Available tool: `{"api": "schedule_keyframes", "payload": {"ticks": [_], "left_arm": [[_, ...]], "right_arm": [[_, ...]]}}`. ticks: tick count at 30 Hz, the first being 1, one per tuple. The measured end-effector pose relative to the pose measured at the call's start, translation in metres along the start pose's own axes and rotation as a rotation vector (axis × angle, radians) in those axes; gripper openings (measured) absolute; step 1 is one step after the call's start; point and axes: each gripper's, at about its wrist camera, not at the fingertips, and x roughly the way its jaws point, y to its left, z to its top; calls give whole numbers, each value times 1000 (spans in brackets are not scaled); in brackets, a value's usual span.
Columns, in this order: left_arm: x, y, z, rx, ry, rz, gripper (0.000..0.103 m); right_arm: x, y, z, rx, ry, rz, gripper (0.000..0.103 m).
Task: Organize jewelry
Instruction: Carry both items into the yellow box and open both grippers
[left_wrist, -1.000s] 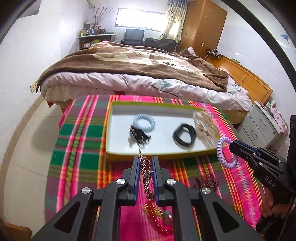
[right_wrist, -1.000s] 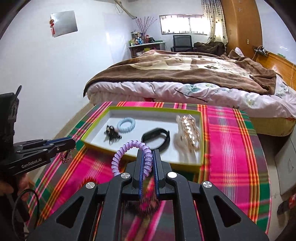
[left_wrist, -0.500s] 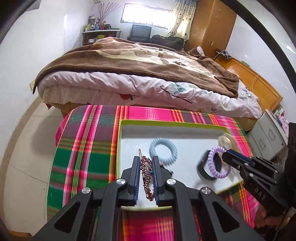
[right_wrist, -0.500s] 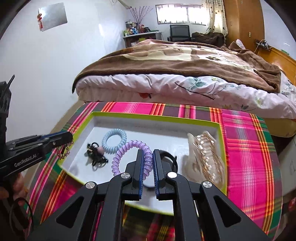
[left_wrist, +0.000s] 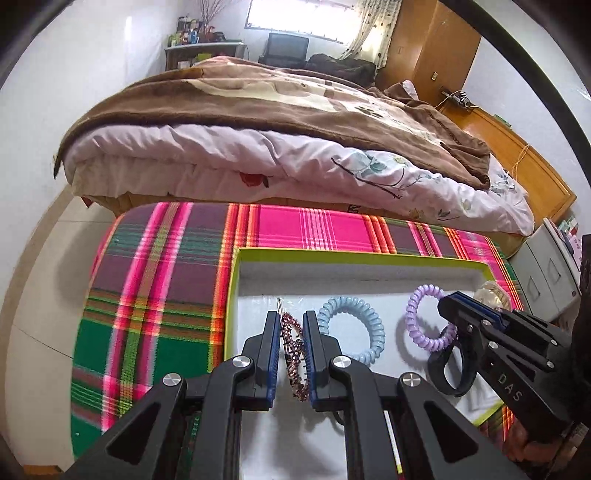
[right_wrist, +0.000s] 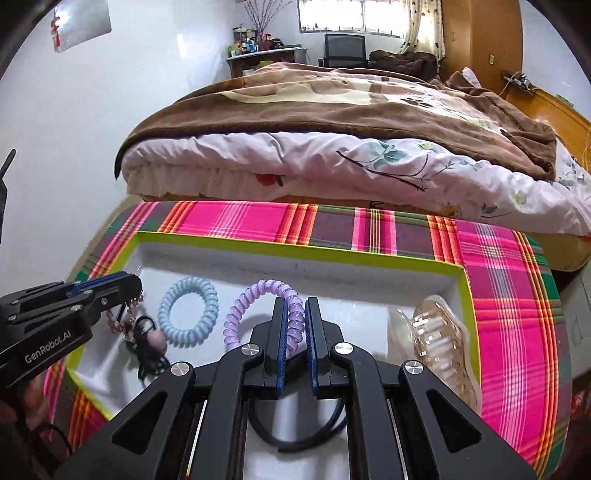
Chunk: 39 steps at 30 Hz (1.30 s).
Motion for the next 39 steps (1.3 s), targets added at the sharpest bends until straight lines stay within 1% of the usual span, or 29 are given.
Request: {"api": "schedule_keyframes", "payload": {"ticks": [5, 18, 20, 22, 24, 27, 29, 30, 31, 36, 39], "left_arm": [[7, 0, 0, 1, 9, 5, 12], [11, -1, -1, -6, 21, 12, 13], [10, 0, -1, -9, 23, 14, 16], [9, -1, -1, -10, 19, 14, 25], [6, 0, -2, -12, 14, 10, 31], [0, -2, -3, -7, 9, 9, 37], [-5, -5, -4, -3, 1, 10, 44], [-9, -6, -5, -4, -7, 7, 47], [-11, -6, -5, -6, -12, 4, 48], [-27, -9, -10, -5, -18, 14, 48], [-40, -10, -14, -7, -35, 13, 48]], "right_arm": [[6, 2, -1, -10, 9, -22, 9], [15, 2, -2, -11, 30, -41, 10], [14, 2, -2, -8, 25, -39, 10], [13, 1, -1, -5, 23, -36, 14], [10, 1, -2, 1, 17, -31, 16], [5, 0, -2, 7, 8, -29, 17], [1, -1, -3, 12, 2, -26, 23], [-1, -1, -3, 15, -1, -24, 29], [-4, -1, -4, 18, -4, -21, 31], [-20, 1, -8, 21, -23, -16, 31], [-32, 2, -12, 27, -35, -5, 31]]}}
